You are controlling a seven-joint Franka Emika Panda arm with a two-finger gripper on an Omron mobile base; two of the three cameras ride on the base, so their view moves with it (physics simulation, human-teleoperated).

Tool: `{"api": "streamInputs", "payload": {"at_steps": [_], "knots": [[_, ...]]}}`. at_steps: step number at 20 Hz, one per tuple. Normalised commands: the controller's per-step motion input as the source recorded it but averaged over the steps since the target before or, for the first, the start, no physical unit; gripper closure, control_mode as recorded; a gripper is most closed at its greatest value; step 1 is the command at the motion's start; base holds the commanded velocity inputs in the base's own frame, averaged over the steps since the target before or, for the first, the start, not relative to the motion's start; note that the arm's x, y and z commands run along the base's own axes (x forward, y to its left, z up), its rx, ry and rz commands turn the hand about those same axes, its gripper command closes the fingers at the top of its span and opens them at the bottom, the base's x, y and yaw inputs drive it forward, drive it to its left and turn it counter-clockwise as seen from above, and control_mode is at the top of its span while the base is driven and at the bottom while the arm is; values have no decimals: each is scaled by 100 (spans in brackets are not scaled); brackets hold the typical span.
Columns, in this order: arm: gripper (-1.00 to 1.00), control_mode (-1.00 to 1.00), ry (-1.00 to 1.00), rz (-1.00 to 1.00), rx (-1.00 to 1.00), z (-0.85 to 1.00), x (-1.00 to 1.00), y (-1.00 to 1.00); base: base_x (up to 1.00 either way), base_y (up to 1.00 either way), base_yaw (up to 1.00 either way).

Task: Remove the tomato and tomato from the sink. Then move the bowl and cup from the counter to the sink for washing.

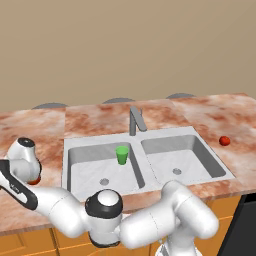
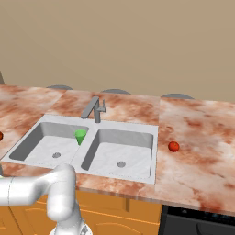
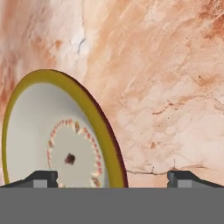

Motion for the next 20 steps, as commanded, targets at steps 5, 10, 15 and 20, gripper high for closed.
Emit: {"api": "streamInputs", "payload": {"at_steps": [5, 10, 15, 20], "knots": [[-100, -100, 0, 0, 0, -14, 12, 19, 0, 0, 0], [-100, -100, 0, 0, 0, -14, 11, 20, 0, 0, 0], [-100, -100, 0, 0, 0, -13, 10, 20, 0, 0, 0], [100, -100, 0, 0, -1, -11, 4, 21, 0, 0, 0]]}}
